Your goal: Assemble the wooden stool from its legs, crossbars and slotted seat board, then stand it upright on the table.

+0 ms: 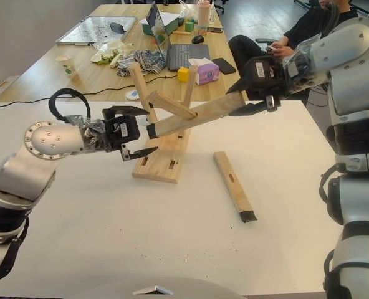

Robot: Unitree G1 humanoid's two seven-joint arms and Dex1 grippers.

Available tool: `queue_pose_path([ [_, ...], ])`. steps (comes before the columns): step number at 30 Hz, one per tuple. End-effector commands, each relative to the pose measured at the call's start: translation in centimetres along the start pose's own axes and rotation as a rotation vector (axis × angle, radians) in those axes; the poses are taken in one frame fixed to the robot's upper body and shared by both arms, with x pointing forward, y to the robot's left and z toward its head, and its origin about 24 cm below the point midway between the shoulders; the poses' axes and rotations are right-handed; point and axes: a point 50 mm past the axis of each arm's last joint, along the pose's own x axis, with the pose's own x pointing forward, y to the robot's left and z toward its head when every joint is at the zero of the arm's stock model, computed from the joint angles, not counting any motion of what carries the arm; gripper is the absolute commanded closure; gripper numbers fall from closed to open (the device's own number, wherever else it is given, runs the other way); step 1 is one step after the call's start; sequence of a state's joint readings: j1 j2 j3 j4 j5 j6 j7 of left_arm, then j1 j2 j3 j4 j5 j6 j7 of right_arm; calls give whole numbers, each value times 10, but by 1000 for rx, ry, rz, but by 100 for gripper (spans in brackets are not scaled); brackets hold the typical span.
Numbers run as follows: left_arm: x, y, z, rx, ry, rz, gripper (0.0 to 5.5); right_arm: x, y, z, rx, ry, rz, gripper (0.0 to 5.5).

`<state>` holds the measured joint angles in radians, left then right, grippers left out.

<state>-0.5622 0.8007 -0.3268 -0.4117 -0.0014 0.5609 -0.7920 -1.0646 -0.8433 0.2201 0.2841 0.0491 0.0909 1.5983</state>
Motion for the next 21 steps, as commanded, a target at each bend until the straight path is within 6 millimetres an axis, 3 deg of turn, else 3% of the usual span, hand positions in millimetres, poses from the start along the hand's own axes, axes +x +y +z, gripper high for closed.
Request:
queue_pose_path([
  [1, 16, 3, -3, 28, 24, 30, 103, -5, 2, 3, -10, -5, 5, 347],
  [9, 38, -9, 1, -2, -13, -23, 103, -4, 0, 8, -19, -44, -2, 347],
  [21, 38, -9, 13, 22, -45, -27, 285, -2, 0, 10, -22, -42, 0, 347],
])
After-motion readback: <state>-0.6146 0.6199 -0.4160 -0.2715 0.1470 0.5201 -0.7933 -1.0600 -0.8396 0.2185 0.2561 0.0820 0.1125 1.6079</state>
